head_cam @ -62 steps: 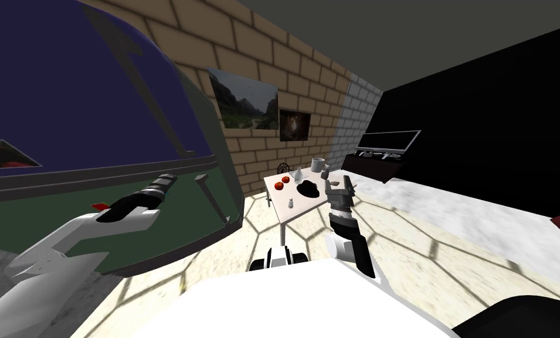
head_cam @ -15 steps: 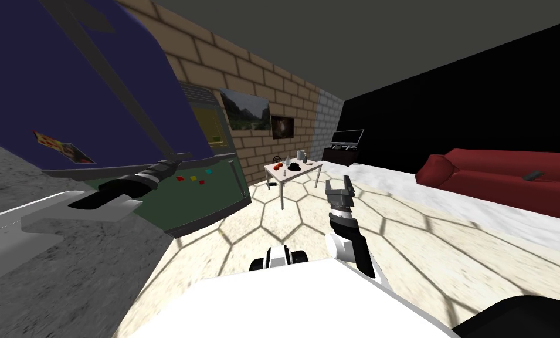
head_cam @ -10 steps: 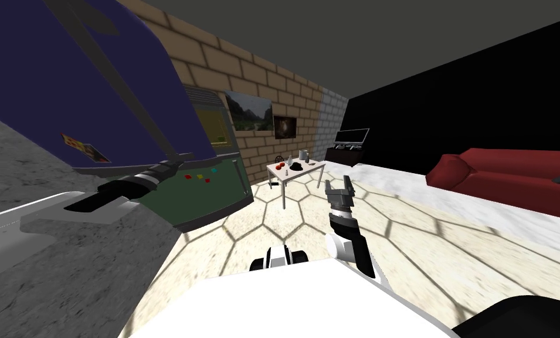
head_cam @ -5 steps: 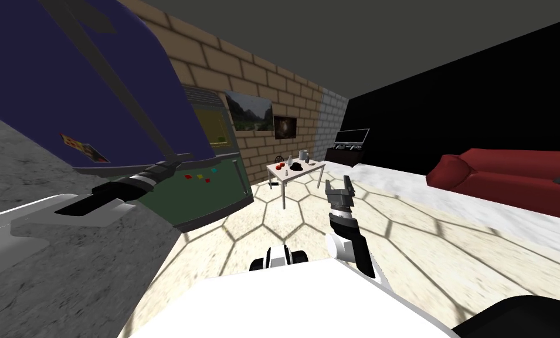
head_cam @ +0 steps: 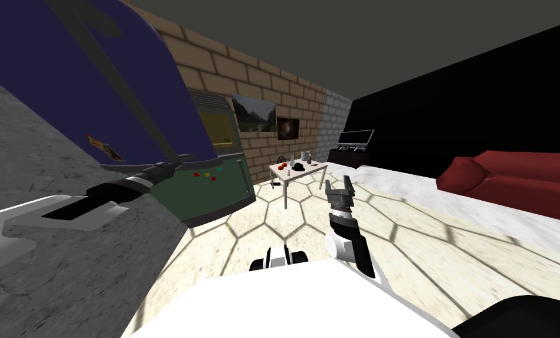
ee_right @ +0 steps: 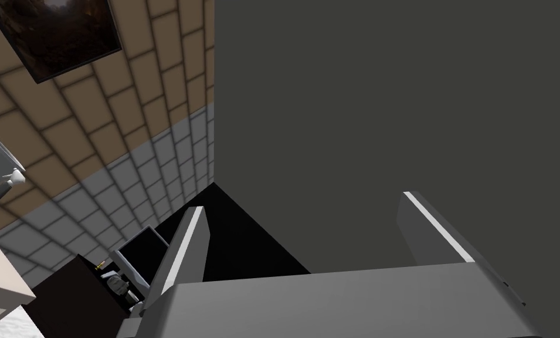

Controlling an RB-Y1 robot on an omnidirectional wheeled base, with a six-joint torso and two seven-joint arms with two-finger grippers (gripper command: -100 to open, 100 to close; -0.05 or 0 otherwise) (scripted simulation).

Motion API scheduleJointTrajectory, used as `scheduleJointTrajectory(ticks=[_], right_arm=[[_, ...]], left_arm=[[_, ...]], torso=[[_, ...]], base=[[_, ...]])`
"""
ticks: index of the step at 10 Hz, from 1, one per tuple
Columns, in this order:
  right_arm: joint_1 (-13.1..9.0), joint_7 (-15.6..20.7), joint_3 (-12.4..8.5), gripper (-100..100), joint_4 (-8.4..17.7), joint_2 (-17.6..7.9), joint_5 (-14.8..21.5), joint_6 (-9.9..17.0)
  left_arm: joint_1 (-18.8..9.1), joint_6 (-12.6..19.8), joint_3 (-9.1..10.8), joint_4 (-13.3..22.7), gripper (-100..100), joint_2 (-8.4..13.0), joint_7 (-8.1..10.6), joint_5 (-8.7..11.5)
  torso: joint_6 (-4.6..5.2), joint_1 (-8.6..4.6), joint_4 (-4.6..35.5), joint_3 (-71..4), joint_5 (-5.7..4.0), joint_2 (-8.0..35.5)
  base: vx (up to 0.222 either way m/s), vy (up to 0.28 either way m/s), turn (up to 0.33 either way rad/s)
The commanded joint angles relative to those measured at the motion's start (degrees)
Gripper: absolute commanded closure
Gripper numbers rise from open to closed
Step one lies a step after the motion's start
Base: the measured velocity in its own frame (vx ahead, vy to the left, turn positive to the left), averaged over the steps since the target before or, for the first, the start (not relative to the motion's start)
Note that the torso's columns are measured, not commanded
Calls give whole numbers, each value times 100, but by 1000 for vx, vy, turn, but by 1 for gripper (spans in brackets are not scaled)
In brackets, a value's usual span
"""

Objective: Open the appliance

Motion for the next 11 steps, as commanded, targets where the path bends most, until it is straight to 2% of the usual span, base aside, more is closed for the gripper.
scheduleJointTrajectory(ticks=[1, 2, 3, 9, 10, 11], right_arm=[[1, 0, 0, 0, 0, 0, 0, 0], [1, 0, -1, 0, 0, 0, 0, 0], [0, 0, -1, 0, 0, 0, 0, 0], [0, 0, 0, 0, 0, 0, 0, 0], [1, 0, 0, 0, 0, 0, 0, 0], [1, 0, -1, 0, 0, -1, 0, 0]], left_arm=[[47, -275, -28, 241, 100, 275, 276, 9], [47, -446, -28, 311, 100, 366, 394, 9], [47, -638, -28, 479, 100, 366, 433, 9], [47, -638, -28, 479, 100, 366, 433, 9], [99, -1082, -289, 612, 100, 571, 719, -42], [99, -1265, -289, 702, 100, 638, 842, -42]], torso=[[6, -2, -3, 6, 2, 5], [-7, 17, -8, 17, 18, 20], [1, 25, -2, 15, 17, 20], [26, -5, -6, -15, -10, -17], [32, -6, -9, -13, -7, -17], [15, 11, -15, -1, 9, -1]], base=[[-34, 30, 209], [-49, 14, 145], [-31, 11, 2], [-5, 3, -1], [-13, 32, 225], [-46, 31, 122]])
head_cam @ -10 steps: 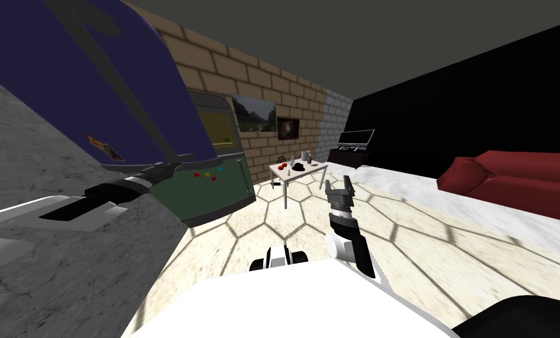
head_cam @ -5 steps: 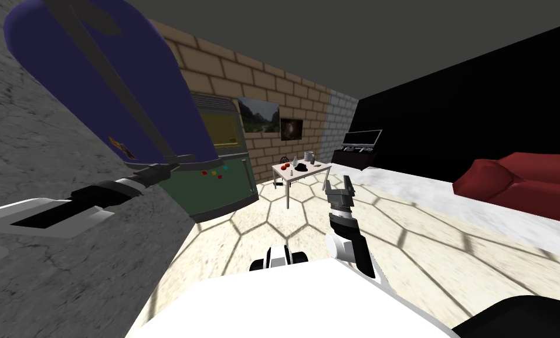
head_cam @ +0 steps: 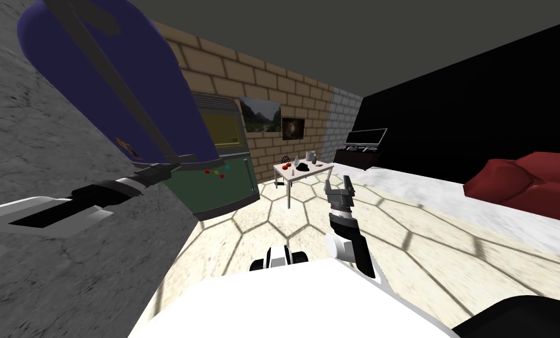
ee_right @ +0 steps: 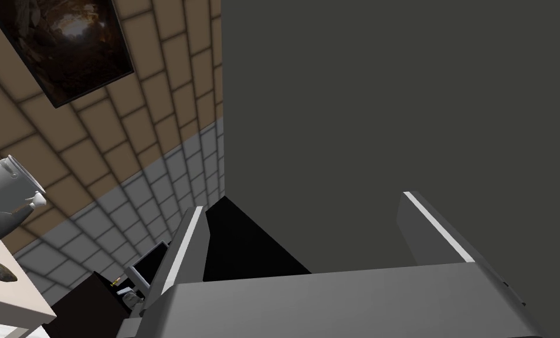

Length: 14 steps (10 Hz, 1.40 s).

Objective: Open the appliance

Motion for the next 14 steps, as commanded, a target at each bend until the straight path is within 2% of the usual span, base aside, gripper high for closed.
scheduleJointTrajectory(ticks=[1, 5, 7, 8, 9, 10, 11, 13, 14], right_arm=[[-1, 0, 0, 0, 1, 0, 0, 0], [-1, 0, 1, 0, 0, 0, 0, 0], [-1, 0, 1, 0, 0, 1, 0, 0], [-1, 0, 1, 0, 0, 0, 0, 0], [-1, 0, 1, 0, 0, 0, 0, 0], [-1, 0, 0, 0, 1, 0, 0, 0], [-1, 0, 1, 0, 1, 0, 0, 0], [-1, 0, 1, 0, 1, 0, 0, 0], [-1, 0, 1, 0, 1, 0, 0, 0]], left_arm=[[-28, -445, 24, 399, 100, 235, 310, 30], [-28, -445, 24, 444, 100, 235, 310, 30], [-28, -445, -24, 444, 100, 235, 310, 30], [-28, -445, 24, 444, 100, 235, 310, 30], [348, -608, 174, 198, 100, 53, 519, -256], [433, -608, 344, 198, 100, 53, 519, -256], [633, -624, 532, 64, 100, -46, 729, -491], [805, -624, 800, 64, 100, -46, 729, -491], [1039, -639, 1044, -69, 100, -145, 938, -725]], torso=[[22, -5, -3, 4, 5, 5], [53, -61, -18, -37, -28, -51], [57, -39, -13, -48, -31, -59], [54, -42, -19, -31, -19, -44], [51, -39, -17, -25, -16, -35], [72, -70, -56, -2, 20, -22], [74, -95, -70, 7, 30, -19], [81, -113, -86, 9, 39, -24], [80, -121, -82, 2, 30, -30]], base=[[-49, 32, 1], [-4, 1, 11], [1, -8, -5], [-1, 8, 3], [-16, 17, -103], [-24, 21, -55], [-28, 47, -63], [-20, 24, -20], [-16, 22, -67]])
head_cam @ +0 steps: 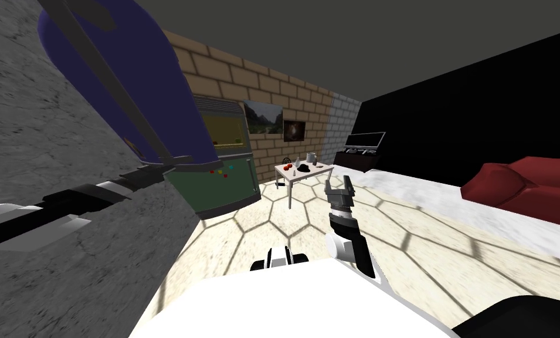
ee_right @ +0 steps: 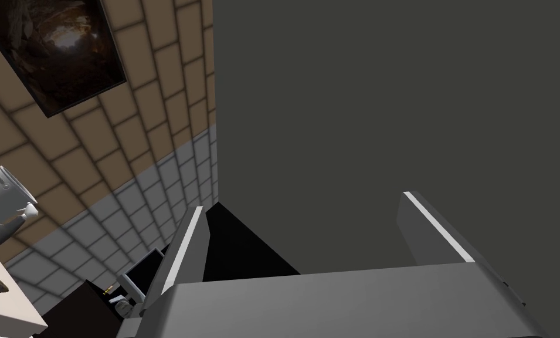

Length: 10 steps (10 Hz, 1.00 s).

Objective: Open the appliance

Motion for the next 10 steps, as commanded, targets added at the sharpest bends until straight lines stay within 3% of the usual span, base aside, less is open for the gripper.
scheduleJointTrajectory(ticks=[1, 2, 4, 5, 6, 7, 8, 9, 10], right_arm=[[0, 0, 0, 0, 0, 0, 0, 0], [0, 0, 0, 0, 0, 0, 0, 0], [1, 0, -1, 0, 0, -1, 0, 0], [1, 0, -1, 0, 0, -1, 0, 0], [0, 0, 0, 0, 0, -1, 0, 0], [0, 0, 0, 0, 0, 0, 0, 0], [0, 0, 0, 0, 0, 0, 0, 0], [0, 0, 0, 0, 0, 0, 0, 0], [0, 0, 0, 0, 0, 0, 0, 0]], left_arm=[[424, -34, 498, -48, 100, -121, 221, -256], [626, -49, 688, -181, 100, -220, 431, -491], [796, -49, 954, -181, 100, -220, 431, -491], [1066, -64, 1189, -315, 100, -319, 640, -726], [1169, -64, 1383, -315, 100, -319, 640, -726], [1169, -64, 1410, -315, 100, -319, 640, -726], [1383, -79, 1605, -449, 100, -419, 849, -961], [1541, -79, 1822, -449, 100, -419, 849, -961], [1541, -79, 1866, -449, 100, -419, 849, -961]], torso=[[8, 1, -3, 0, 2, -1], [1, 10, 3, 0, 0, 2], [3, 2, 10, 8, -6, 12], [6, -37, 21, 19, -26, 29], [10, -55, 27, 31, -35, 47], [7, -63, 31, 36, -39, 55], [7, -68, 31, 36, -39, 54], [9, -59, 30, 36, -37, 55], [6, -53, 30, 34, -35, 52]], base=[[-22, 29, -59], [-24, 37, -79], [-13, 27, -14], [-6, 41, -86], [-10, 40, -51], [-6, 16, 11], [-18, 23, -84], [-23, 25, -50], [-13, 9, 10]])
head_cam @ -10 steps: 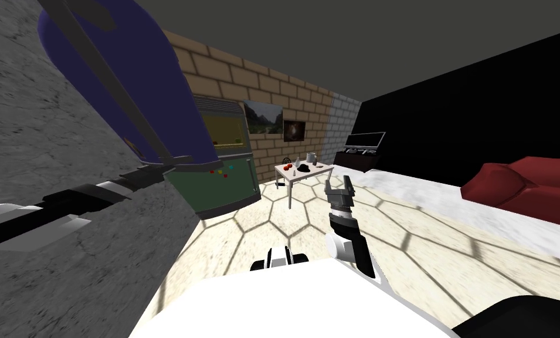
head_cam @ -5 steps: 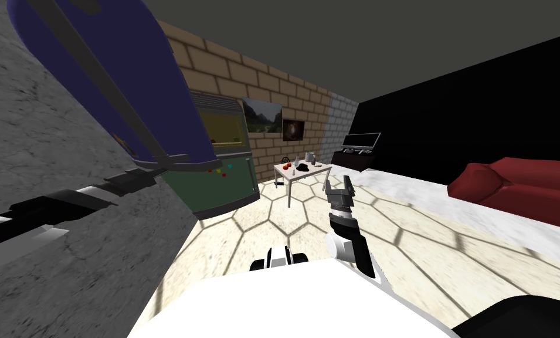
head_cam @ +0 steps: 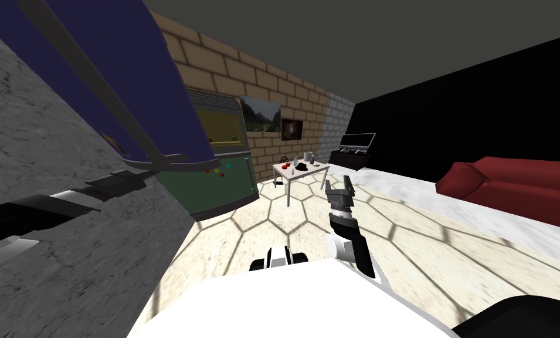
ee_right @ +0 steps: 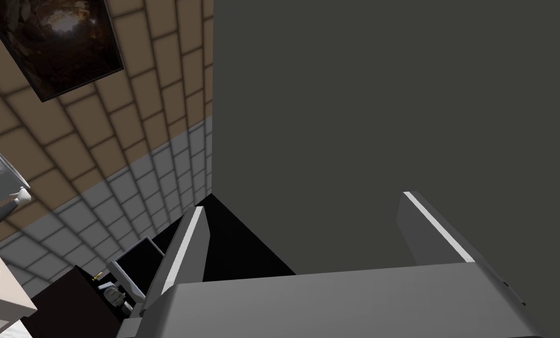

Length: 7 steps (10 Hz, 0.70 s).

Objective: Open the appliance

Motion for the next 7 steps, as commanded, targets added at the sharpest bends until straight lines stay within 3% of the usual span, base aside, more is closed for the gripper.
scheduleJointTrajectory(ticks=[1, 3, 4, 5, 6, 7], right_arm=[[0, 0, 0, 0, 0, 0, 0, 0], [0, 0, 0, 0, 0, 0, 0, 0], [0, 0, 0, 0, 0, 0, 0, 0], [0, 0, 0, 0, 0, 0, 0, 0], [0, 0, 0, 0, 0, 0, 0, 0], [1, 0, 0, 0, 0, 0, 0, 0]], left_arm=[[328, -15, 376, -165, 100, -124, 240, -270], [476, -15, 630, -165, 100, -124, 240, -270], [716, -30, 822, -299, 100, -223, 450, -505], [848, -30, 1023, -299, 100, -223, 450, -505], [848, -30, 1086, -299, 100, -223, 450, -505], [1115, -45, 1317, -432, 100, -322, 659, -740]], torso=[[0, -1, -2, -3, 1, -6], [0, 4, -2, -3, 2, -5], [0, -1, -2, -4, 0, -7], [4, 0, -3, -3, 1, -5], [0, 2, -1, -3, 1, -4], [0, -2, -2, -3, 1, -6]], base=[[-23, 21, -79], [-16, 21, -19], [-17, 25, -90], [-19, 29, -52], [-9, 17, 17], [-20, 31, -72]])
